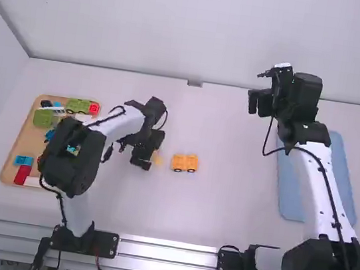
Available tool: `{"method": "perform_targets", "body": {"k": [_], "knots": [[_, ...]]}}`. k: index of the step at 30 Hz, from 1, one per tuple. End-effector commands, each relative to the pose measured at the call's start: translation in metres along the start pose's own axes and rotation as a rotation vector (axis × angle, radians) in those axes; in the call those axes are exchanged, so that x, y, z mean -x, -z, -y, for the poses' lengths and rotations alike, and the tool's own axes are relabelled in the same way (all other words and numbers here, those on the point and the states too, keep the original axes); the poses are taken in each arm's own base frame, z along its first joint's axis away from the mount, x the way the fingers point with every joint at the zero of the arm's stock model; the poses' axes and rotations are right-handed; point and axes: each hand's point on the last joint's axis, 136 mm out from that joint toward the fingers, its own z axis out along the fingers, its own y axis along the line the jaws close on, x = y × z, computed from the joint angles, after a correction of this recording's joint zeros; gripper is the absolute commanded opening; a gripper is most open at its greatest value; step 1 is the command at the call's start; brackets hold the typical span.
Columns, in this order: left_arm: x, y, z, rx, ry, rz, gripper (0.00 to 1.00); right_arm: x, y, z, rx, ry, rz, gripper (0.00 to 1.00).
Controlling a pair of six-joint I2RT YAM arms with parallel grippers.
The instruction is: Assemble lego blocks to make yellow taxi
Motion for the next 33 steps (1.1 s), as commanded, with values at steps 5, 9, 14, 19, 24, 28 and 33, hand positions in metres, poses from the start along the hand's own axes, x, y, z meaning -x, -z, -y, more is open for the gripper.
{"method": "perform_targets", "body": {"k": [5, 9, 14, 19, 24, 28, 33], "knots": [[0.003, 0.086, 0.035, -0.086, -0.494, 0.120, 0.99, 0.011, 0.003, 0.002, -0.002, 0.002, 0.022, 0.98], [0.016, 0.112, 0.061, -0.112, -0.984, 0.294, 0.99, 0.011, 0.003, 0.002, -0.002, 0.001, 0.022, 0.98], [0.028, 0.127, 0.082, -0.024, -1.541, 0.487, 0.99, 0.011, 0.003, 0.001, -0.001, 0.001, 0.019, 0.98], [0.028, 0.129, 0.090, 0.033, -1.840, 0.539, 0.99, 0.010, 0.003, 0.001, -0.001, 0.001, 0.017, 0.98], [0.027, 0.123, 0.076, 0.188, -2.308, 0.487, 0.99, 0.011, 0.003, 0.001, -0.001, 0.001, 0.018, 0.98], [-0.005, 0.110, 0.035, 0.038, -2.896, 0.171, 0.99, 0.010, 0.003, 0.001, -0.001, 0.000, 0.017, 0.98], [-0.023, 0.124, 0.004, 0.489, 3.085, -0.005, 0.99, 0.006, 0.003, 0.000, 0.004, -0.002, -0.001, 0.98]]}}
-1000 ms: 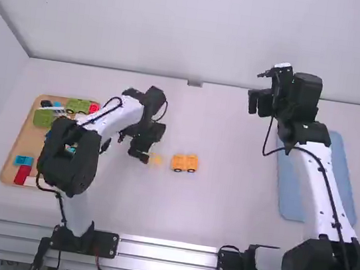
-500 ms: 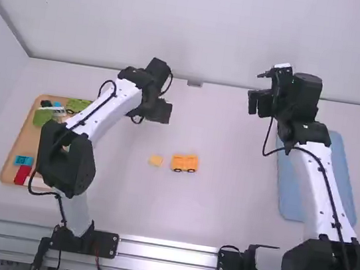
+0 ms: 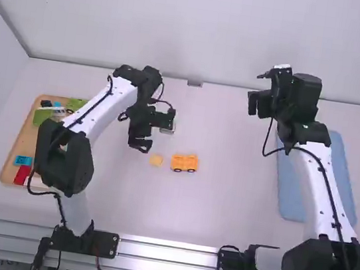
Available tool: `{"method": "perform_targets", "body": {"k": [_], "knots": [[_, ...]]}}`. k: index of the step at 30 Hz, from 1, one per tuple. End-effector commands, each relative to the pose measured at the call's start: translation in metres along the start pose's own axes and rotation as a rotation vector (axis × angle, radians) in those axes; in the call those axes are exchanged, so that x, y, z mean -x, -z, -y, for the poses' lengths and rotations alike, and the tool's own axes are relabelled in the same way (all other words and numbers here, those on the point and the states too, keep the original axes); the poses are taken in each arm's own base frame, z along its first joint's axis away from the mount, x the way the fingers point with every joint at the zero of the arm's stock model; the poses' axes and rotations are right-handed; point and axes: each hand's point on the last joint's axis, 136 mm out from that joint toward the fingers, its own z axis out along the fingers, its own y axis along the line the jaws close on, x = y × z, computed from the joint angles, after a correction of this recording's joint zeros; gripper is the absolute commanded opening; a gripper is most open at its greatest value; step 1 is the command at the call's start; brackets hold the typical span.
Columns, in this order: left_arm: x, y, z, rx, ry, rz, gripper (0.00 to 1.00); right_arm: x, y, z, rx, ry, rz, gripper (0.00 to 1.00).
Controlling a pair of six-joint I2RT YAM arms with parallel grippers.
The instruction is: Assemble lego blocks to make yellow taxi
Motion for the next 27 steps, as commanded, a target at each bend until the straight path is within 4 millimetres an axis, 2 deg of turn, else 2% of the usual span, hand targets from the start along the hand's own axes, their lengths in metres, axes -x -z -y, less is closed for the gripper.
{"method": "perform_targets", "body": {"k": [1, 4, 7, 10, 14, 17, 24, 27], "knots": [[0.021, 0.023, 0.007, 0.011, -0.338, 0.383, 0.99, 0.010, 0.003, 0.001, -0.001, -0.005, 0.018, 0.98], [0.016, 0.024, -0.003, 0.063, -0.317, 0.594, 0.99, 0.011, 0.003, 0.001, -0.001, -0.049, 0.020, 0.98], [0.007, 0.014, -0.019, 0.141, -0.220, 0.809, 0.99, 0.013, 0.003, 0.002, -0.002, -0.106, 0.028, 0.98], [-0.005, 0.002, -0.027, 0.168, -0.105, 0.921, 0.99, 0.012, 0.003, 0.002, -0.002, -0.111, 0.027, 0.98], [-0.012, -0.021, -0.030, 0.186, -0.056, 0.918, 0.99, 0.012, 0.003, 0.002, -0.001, -0.111, 0.023, 0.98], [-0.010, -0.039, -0.030, 0.197, -0.066, 0.914, 0.99, 0.012, 0.003, 0.002, -0.001, -0.111, 0.024, 0.98], [-0.012, -0.089, -0.016, 0.218, -0.115, 0.855, 0.99, 0.011, 0.003, 0.000, 0.007, -0.112, 0.021, 0.98], [-0.016, -0.108, -0.014, 0.205, -0.100, 0.861, 0.99, 0.013, 0.004, -0.012, 0.077, -0.112, 0.029, 0.98]]}}
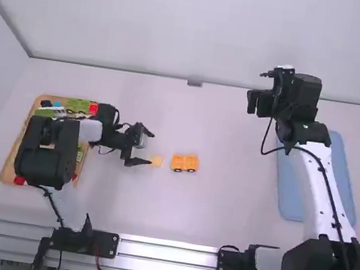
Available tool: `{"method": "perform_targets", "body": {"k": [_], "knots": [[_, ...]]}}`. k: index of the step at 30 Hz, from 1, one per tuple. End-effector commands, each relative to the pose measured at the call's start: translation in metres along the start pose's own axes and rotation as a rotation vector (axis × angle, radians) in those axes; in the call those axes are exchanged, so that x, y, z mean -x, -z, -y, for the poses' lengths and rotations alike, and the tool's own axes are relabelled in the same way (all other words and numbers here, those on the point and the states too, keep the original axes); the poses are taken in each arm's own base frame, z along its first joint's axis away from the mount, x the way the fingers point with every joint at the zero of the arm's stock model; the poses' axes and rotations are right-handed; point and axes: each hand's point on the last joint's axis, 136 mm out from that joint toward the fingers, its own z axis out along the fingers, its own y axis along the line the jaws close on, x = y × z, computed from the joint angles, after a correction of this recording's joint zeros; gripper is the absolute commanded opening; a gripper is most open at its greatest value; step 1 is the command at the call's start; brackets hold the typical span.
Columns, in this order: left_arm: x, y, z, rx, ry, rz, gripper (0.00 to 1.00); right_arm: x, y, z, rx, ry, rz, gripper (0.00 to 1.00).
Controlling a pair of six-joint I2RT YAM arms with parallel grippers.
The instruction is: Assemble lego blocks to make yellow taxi
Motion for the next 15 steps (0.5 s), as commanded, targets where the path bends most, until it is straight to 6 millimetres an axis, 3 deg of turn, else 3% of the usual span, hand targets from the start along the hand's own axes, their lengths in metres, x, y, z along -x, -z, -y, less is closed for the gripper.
{"method": "perform_targets", "body": {"k": [1, 10, 12, 15], "knots": [[-0.015, -0.009, 0.012, -0.026, 0.065, 0.011, 0.99, 0.013, 0.004, -0.010, 0.060, 0.000, 0.030, 0.98], [-0.039, -0.029, 0.014, -0.069, 0.056, -0.017, 0.98, 0.012, 0.005, -0.025, 0.147, -0.022, 0.030, 0.98], [-0.042, -0.035, 0.011, -0.083, 0.054, -0.023, 0.95, 0.010, 0.005, -0.025, 0.149, -0.036, 0.021, 0.98], [-0.045, -0.043, 0.011, -0.121, 0.057, -0.039, 0.77, 0.004, 0.005, -0.026, 0.152, -0.057, -0.005, 0.98]]}}
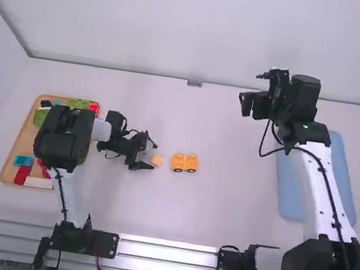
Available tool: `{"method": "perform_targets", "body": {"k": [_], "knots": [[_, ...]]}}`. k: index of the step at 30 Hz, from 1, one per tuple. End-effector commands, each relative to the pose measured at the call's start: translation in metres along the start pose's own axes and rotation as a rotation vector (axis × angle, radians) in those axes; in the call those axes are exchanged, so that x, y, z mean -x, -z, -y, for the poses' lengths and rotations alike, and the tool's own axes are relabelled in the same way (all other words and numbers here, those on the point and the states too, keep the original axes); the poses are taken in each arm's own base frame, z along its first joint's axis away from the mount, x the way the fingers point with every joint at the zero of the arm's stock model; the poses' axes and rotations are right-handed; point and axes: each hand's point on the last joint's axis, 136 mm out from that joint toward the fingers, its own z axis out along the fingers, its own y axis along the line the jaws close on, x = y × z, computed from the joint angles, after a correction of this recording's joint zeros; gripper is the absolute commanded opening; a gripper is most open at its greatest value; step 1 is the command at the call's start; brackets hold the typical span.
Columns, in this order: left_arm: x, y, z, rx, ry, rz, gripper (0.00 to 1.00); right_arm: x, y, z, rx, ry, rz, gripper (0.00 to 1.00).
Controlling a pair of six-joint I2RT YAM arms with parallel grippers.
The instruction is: Assemble lego blocks to make yellow taxi
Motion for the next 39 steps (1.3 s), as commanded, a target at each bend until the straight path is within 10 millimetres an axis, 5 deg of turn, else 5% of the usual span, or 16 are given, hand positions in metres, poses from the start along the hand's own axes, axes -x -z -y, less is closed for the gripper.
{"method": "perform_targets", "body": {"k": [1, 4, 14, 22, 26, 31, 36, 39], "knots": [[0.000, -0.007, 0.000, -0.030, -0.014, -0.003, 0.76, 0.010, 0.003, -0.002, 0.011, -0.017, 0.016, 0.98], [-0.005, -0.005, 0.001, -0.044, -0.045, -0.022, 0.60, 0.006, 0.003, -0.003, 0.012, -0.021, 0.002, 0.98], [-0.003, -0.008, 0.004, -0.051, -0.068, -0.013, 0.32, 0.005, 0.003, -0.001, 0.001, -0.023, -0.005, 0.98], [0.024, -0.015, 0.010, -0.081, -0.111, 0.034, 0.25, -0.008, 0.004, -0.003, 0.010, -0.024, -0.055, 0.98], [0.042, -0.005, 0.002, -0.050, -0.072, 0.038, 0.25, -0.029, 0.002, -0.024, 0.097, 0.148, -0.137, 0.98], [0.072, 0.008, -0.002, -0.021, -0.042, 0.041, 0.27, -0.079, -0.022, -0.086, 0.422, 0.468, -0.168, 0.98], [0.085, 0.005, 0.004, -0.023, -0.019, 0.006, 0.25, -0.125, -0.059, -0.105, 0.517, 0.545, -0.143, 0.98], [0.094, -0.001, 0.009, -0.029, 0.009, -0.007, 0.24, -0.162, -0.065, -0.128, 0.676, 0.668, -0.080, 0.98]]}}
